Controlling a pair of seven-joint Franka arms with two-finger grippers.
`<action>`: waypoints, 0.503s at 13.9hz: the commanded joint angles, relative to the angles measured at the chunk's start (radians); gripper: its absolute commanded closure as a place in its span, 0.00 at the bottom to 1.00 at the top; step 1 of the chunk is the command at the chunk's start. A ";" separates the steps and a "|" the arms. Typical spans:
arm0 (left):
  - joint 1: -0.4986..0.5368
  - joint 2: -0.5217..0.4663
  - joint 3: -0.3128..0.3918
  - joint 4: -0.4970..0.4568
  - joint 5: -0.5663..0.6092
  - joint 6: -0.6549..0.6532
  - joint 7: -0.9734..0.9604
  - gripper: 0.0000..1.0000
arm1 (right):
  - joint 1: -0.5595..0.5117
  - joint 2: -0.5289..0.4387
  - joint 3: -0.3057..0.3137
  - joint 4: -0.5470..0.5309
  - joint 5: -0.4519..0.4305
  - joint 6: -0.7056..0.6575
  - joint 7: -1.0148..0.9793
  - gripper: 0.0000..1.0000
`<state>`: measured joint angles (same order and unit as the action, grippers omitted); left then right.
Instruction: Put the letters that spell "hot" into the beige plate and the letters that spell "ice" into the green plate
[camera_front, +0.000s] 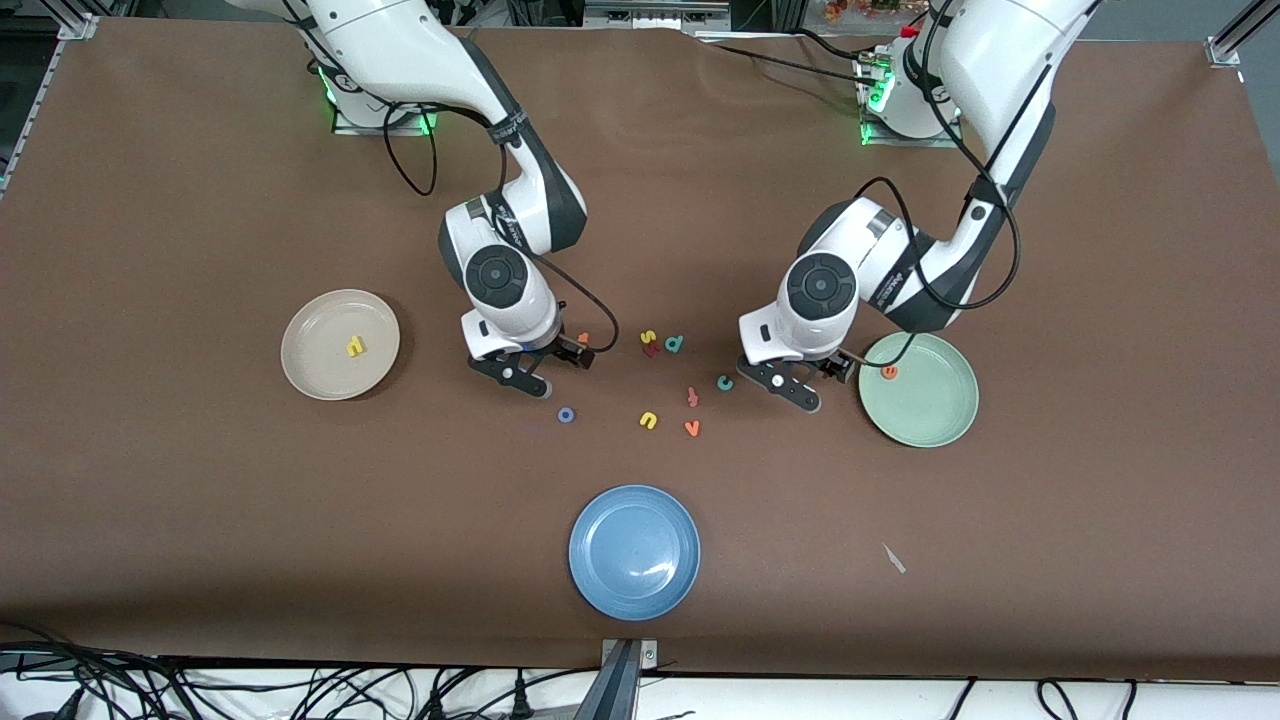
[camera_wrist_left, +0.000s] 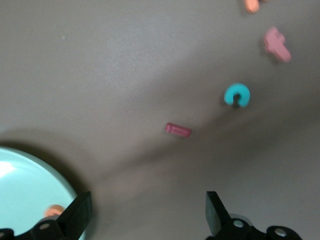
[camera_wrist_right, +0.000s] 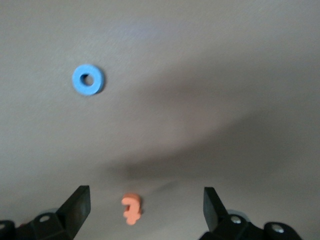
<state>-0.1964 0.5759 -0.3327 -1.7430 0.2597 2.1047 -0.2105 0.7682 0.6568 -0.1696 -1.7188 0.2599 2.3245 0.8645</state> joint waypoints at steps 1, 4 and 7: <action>-0.037 0.030 0.003 0.031 -0.071 0.050 -0.212 0.00 | 0.026 0.035 0.004 0.028 0.036 0.021 0.020 0.00; -0.040 0.065 0.003 0.033 -0.088 0.112 -0.406 0.00 | 0.034 0.043 0.004 0.027 0.036 0.022 0.033 0.01; -0.086 0.096 0.004 0.033 -0.088 0.168 -0.428 0.00 | 0.040 0.053 0.004 0.027 0.036 0.022 0.034 0.10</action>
<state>-0.2469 0.6397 -0.3337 -1.7382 0.1962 2.2427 -0.6078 0.7978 0.6895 -0.1614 -1.7178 0.2738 2.3445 0.8912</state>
